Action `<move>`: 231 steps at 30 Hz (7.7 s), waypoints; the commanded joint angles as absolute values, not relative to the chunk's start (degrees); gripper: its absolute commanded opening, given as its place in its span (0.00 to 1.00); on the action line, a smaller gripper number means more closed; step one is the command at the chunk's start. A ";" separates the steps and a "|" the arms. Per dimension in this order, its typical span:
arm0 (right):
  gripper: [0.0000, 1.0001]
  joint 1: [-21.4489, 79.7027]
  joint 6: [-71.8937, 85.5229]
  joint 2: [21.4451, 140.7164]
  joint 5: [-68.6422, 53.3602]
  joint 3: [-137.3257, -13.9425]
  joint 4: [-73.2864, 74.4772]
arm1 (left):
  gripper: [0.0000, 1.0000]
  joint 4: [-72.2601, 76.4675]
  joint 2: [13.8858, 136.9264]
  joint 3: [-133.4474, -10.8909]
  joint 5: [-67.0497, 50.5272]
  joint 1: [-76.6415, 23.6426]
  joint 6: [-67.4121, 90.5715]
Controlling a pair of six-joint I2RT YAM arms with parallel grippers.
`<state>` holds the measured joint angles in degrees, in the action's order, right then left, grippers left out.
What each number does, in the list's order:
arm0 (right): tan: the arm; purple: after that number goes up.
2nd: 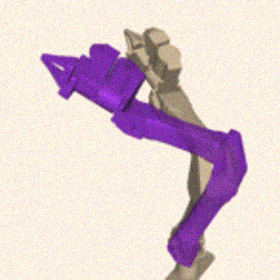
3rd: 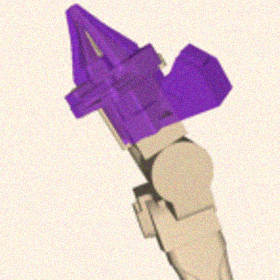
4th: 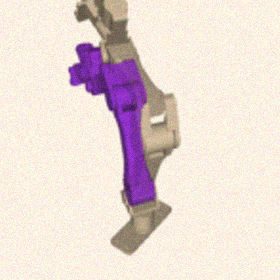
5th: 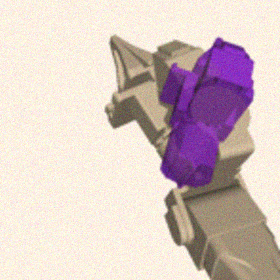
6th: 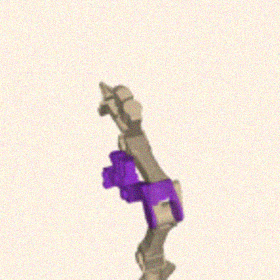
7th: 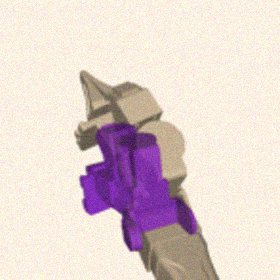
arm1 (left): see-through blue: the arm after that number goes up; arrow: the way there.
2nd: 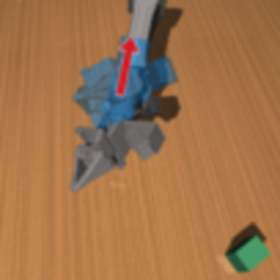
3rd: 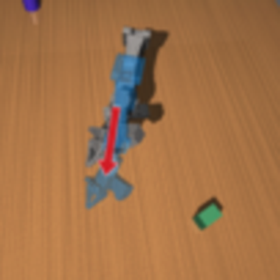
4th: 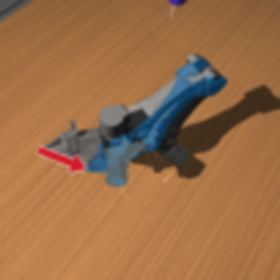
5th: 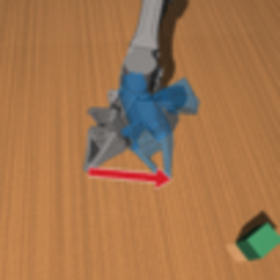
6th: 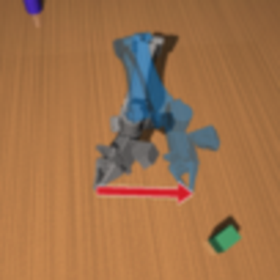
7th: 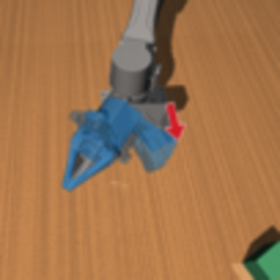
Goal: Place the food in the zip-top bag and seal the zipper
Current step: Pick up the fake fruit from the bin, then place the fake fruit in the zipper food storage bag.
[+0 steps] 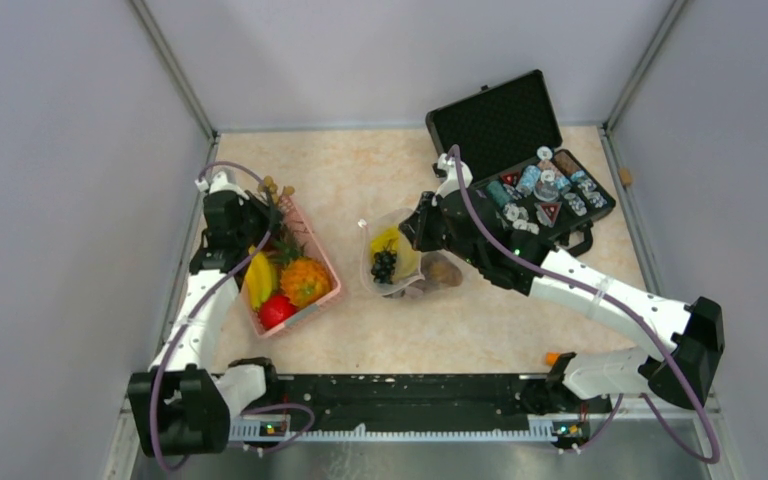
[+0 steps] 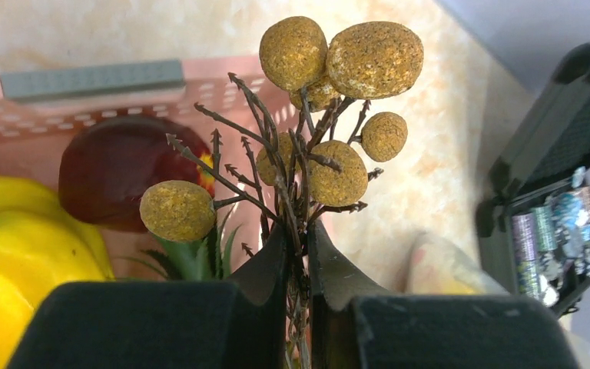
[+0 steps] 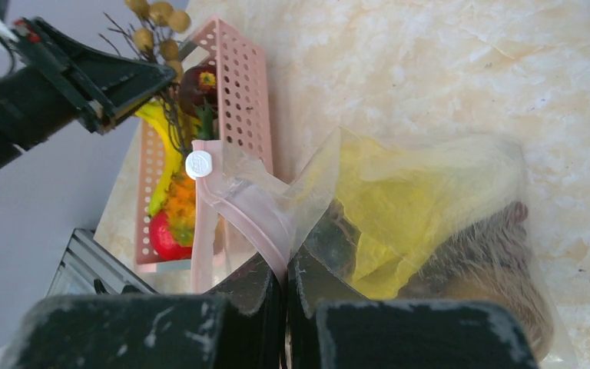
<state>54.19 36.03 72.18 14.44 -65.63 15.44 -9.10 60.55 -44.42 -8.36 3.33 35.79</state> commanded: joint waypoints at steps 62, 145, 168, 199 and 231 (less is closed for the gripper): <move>0.00 53.72 37.28 74.14 14.77 -68.36 11.04 | 0.00 3.58 35.66 -34.54 -50.99 -18.15 38.93; 0.00 62.12 27.95 71.61 30.25 -73.10 14.15 | 0.00 5.88 53.54 -35.56 -18.88 -40.44 37.09; 0.00 61.53 29.59 72.51 35.58 -74.39 21.24 | 0.00 -2.70 51.13 -39.42 -3.72 -44.82 34.92; 0.00 66.07 26.11 71.97 27.41 -71.50 15.86 | 0.00 -26.31 71.96 -63.75 15.04 -44.45 40.80; 0.00 67.09 29.75 67.51 31.88 -67.61 6.26 | 0.19 -10.01 70.10 -55.29 0.34 -42.80 48.14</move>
<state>66.65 30.04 70.87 30.50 -64.16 11.97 -9.08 68.90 -54.00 3.62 -42.61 50.78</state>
